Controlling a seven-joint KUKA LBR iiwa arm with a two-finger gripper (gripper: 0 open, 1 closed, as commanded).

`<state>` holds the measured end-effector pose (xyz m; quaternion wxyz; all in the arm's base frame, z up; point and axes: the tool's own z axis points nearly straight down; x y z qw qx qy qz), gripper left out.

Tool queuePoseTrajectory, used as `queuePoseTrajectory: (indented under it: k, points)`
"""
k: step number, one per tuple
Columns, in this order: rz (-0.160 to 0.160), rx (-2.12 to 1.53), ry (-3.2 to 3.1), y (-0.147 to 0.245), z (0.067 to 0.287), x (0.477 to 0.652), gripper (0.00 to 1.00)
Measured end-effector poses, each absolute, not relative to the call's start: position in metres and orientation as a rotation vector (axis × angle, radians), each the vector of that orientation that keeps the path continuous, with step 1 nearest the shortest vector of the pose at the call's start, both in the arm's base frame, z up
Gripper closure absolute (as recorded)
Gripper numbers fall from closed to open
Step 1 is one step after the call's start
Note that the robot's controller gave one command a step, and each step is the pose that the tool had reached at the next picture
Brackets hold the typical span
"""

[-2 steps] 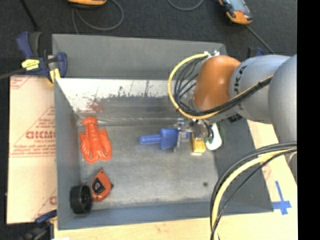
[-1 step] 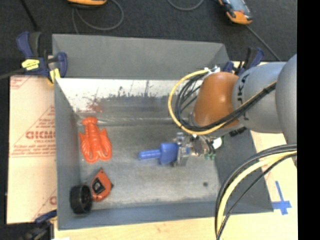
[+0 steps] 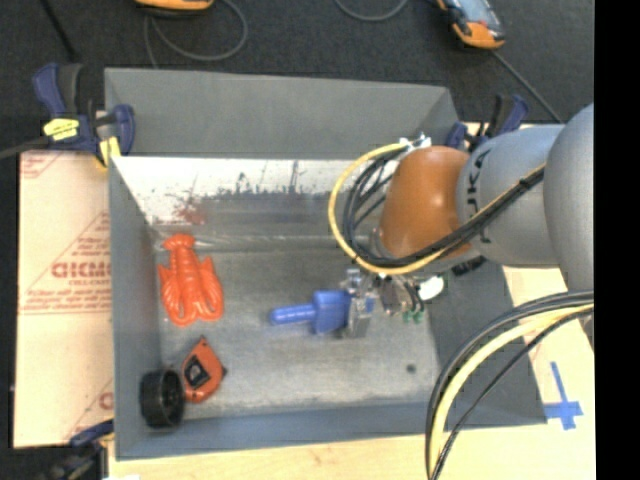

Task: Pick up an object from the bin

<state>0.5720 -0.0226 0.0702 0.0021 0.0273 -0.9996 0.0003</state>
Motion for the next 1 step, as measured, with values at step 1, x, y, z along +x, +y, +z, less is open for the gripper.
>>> queuePoseTrajectory:
  k: [1]
  points:
    - [0.004,0.064,-3.145,-0.0648,0.2005,0.6028,1.0]
